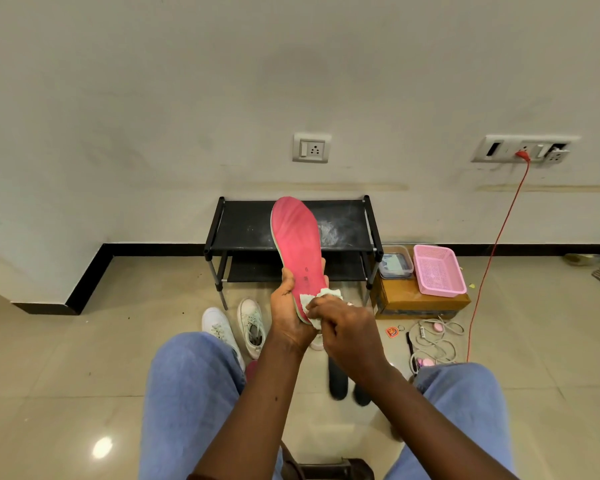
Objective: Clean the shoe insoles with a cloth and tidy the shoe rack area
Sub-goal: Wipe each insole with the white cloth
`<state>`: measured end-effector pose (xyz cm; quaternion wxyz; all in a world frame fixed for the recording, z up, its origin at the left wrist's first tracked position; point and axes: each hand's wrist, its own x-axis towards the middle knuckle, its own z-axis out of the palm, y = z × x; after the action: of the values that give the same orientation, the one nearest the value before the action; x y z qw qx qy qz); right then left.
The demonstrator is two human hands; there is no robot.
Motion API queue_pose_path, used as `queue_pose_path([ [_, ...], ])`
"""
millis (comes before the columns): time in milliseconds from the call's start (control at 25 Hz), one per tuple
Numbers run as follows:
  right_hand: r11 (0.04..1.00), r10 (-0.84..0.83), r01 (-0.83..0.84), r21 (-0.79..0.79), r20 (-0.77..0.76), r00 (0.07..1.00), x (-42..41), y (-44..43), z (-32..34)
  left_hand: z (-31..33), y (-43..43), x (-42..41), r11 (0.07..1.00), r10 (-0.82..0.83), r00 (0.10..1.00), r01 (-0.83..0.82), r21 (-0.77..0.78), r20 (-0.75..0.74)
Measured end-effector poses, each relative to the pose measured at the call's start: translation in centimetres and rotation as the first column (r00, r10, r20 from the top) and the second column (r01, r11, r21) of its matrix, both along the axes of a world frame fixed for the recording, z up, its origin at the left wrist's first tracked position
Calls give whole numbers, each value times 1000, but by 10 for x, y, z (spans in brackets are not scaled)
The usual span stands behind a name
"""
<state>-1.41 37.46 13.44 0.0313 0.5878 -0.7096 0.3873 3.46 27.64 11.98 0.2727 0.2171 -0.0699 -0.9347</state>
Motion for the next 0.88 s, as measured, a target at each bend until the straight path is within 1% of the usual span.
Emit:
queue_pose_path([
  [120, 999, 45, -45, -14, 5, 999, -3, 4, -4, -3, -4, 1, 999, 52, 998, -51, -9, 26],
  [200, 995, 99, -99, -1, -61, 993, -9, 2, -5, -4, -6, 3, 999, 43, 999, -43, -9, 29],
  [280, 992, 128, -124, 38, -158, 979, -18, -4, -3, 0, -4, 4, 1000, -13, 998, 14, -26, 54],
  [400, 994, 85, -68, 84, -218, 972, -37, -23, 3, 8, 5, 3, 997, -52, 996, 56, -57, 73],
  [480, 994, 45, -22, 111, -207, 977, -47, -39, 11, 11, 8, 1, 998, -24, 997, 28, -59, 72],
  [600, 989, -12, 47, 141, -244, 970, -60, -60, 22, 13, 11, -2, 996, 1, 995, 9, -93, 105],
  [680, 975, -77, 115, 188, -202, 976, -68, -71, 30, 13, 15, -3, 992, -1, 988, 21, -127, 154],
  [760, 960, -138, 152, 236, -73, 988, -70, -72, 32, 14, 16, -3, 989, 0, 984, 26, -144, 180],
  [840, 955, -176, 160, 251, 42, 984, -64, -66, 32, 13, 14, -2, 991, 9, 986, 13, -132, 166],
  [880, 956, -180, 158, 246, 70, 981, -60, -62, 31, 12, 14, -1, 992, 20, 989, -2, -123, 147],
])
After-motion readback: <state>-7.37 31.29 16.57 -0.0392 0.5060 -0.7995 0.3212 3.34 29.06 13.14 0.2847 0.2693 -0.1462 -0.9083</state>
